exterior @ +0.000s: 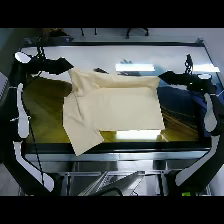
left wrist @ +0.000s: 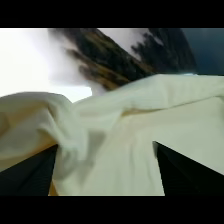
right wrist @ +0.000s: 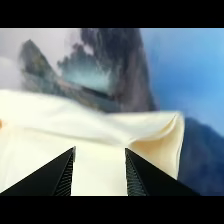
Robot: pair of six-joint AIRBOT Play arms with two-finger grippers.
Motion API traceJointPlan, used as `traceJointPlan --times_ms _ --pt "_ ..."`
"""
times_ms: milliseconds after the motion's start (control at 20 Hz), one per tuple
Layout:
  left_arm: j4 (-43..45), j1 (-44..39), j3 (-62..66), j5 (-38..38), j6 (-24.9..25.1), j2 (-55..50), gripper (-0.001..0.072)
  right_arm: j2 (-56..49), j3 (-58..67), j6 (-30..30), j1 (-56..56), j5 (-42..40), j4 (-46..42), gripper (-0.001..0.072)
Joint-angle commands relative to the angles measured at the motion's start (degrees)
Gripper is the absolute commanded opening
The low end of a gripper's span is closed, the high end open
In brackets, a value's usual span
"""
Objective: Fold the shirts.
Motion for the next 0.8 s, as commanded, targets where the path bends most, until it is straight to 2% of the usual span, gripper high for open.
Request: traceJointPlan --times_ms 0,100,150,250,300,450,650,750 --pt "0.0 2.9 0.2 -9.3 -4.7 1.5 0.0693 2.7 0.3 5.2 -2.5 9.0 -8.5 0.0366" --pt "0.1 6.6 0.2 -18.0 -6.6 3.0 0.0692 4.4 -0.1 10.8 -4.7 17.1 -19.7 0.036" --pt "1.0 8.5 0.1 -24.2 -8.3 3.1 0.0691 5.1 -1.9 11.8 -5.8 20.5 -22.4 0.0259" --pt "5.9 10.1 -3.1 -33.0 -11.3 4.0 0.0692 7.2 -9.4 11.7 -7.8 21.8 -22.5 0.0231" --pt "8.9 10.4 -8.0 -33.9 -11.4 6.1 0.0692 8.2 -13.2 11.7 -8.6 21.9 -22.9 0.0232" --pt "14.4 10.8 -25.8 -27.5 -9.4 13.8 0.0692 10.9 -24.0 11.7 -10.0 21.1 -25.9 0.0234" --pt "14.9 13.0 -44.6 -17.6 -7.3 19.2 0.0691 12.1 -30.6 11.0 -10.1 20.9 -25.8 0.0241" --pt "14.7 14.5 -48.3 -13.9 -6.3 18.3 0.0691 12.1 -32.2 11.0 -10.1 21.5 -25.4 0.0306"
